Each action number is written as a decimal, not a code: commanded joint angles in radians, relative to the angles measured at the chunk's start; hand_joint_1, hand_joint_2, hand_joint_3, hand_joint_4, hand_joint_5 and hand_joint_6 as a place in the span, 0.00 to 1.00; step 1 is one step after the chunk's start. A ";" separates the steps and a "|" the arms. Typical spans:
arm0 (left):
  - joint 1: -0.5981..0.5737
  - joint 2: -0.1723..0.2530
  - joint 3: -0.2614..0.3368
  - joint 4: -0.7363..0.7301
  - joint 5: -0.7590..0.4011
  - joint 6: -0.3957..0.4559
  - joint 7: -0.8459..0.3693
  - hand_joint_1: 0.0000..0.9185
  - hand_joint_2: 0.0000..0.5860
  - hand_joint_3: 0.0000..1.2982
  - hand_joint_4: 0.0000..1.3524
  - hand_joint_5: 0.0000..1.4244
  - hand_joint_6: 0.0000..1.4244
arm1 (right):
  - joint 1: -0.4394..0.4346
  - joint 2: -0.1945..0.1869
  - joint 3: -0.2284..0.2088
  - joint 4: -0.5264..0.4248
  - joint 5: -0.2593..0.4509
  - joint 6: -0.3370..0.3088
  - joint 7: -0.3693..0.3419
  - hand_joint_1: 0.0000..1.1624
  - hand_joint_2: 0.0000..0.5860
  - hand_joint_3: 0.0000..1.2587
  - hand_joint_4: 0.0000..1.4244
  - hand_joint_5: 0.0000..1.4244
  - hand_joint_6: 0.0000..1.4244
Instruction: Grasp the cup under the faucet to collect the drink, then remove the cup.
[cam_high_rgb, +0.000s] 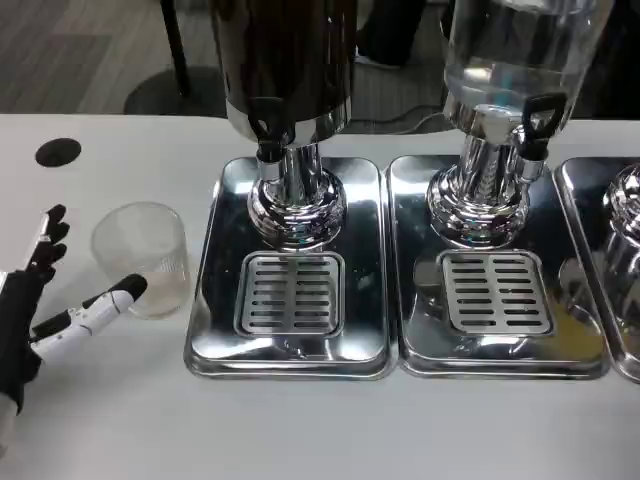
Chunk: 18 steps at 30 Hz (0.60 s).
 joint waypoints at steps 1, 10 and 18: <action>-0.015 0.004 -0.015 0.014 0.020 0.015 0.023 0.57 0.15 0.00 0.00 0.04 0.05 | 0.000 0.005 -0.012 -0.006 0.012 -0.011 0.001 0.37 0.95 0.11 0.05 0.00 0.00; -0.034 -0.006 -0.021 0.032 0.027 0.026 0.036 0.55 0.16 0.00 0.00 0.04 0.05 | 0.003 0.005 -0.014 -0.013 0.019 -0.020 0.000 0.37 0.96 0.11 0.05 0.00 0.00; -0.064 -0.018 -0.035 0.042 0.035 0.055 0.073 0.54 0.17 0.00 0.00 0.04 0.04 | 0.004 0.009 -0.016 -0.021 0.019 -0.024 0.001 0.37 0.96 0.11 0.06 0.00 0.00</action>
